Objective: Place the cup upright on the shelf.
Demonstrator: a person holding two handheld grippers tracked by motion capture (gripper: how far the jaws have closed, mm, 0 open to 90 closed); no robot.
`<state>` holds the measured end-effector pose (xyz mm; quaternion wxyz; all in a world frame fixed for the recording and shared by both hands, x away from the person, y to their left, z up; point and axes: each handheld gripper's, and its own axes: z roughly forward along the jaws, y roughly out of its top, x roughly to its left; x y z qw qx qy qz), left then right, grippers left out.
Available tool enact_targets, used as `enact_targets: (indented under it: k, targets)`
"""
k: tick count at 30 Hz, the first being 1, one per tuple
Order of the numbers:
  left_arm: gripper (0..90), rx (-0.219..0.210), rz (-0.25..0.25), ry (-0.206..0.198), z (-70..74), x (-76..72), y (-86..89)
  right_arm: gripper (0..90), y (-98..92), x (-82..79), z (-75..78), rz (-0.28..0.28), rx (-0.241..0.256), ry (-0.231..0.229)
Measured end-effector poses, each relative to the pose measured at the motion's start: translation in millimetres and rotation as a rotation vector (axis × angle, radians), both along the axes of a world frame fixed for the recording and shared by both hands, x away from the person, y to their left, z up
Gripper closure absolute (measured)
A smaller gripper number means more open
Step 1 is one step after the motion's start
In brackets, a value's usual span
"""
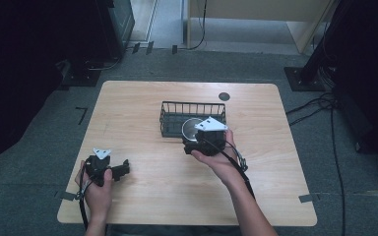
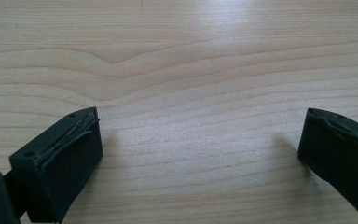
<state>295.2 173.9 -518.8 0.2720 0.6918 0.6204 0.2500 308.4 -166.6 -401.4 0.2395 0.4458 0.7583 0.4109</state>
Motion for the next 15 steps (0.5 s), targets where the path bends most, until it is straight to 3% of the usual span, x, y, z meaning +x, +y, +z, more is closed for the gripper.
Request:
enact_targets:
  k: [15]
  targets:
    - [0.0, 0.000, 0.000, 0.000, 0.0, 0.0, 0.0, 18.6, -11.2, 18.8, 17.5, -0.041, -0.009, -0.025]
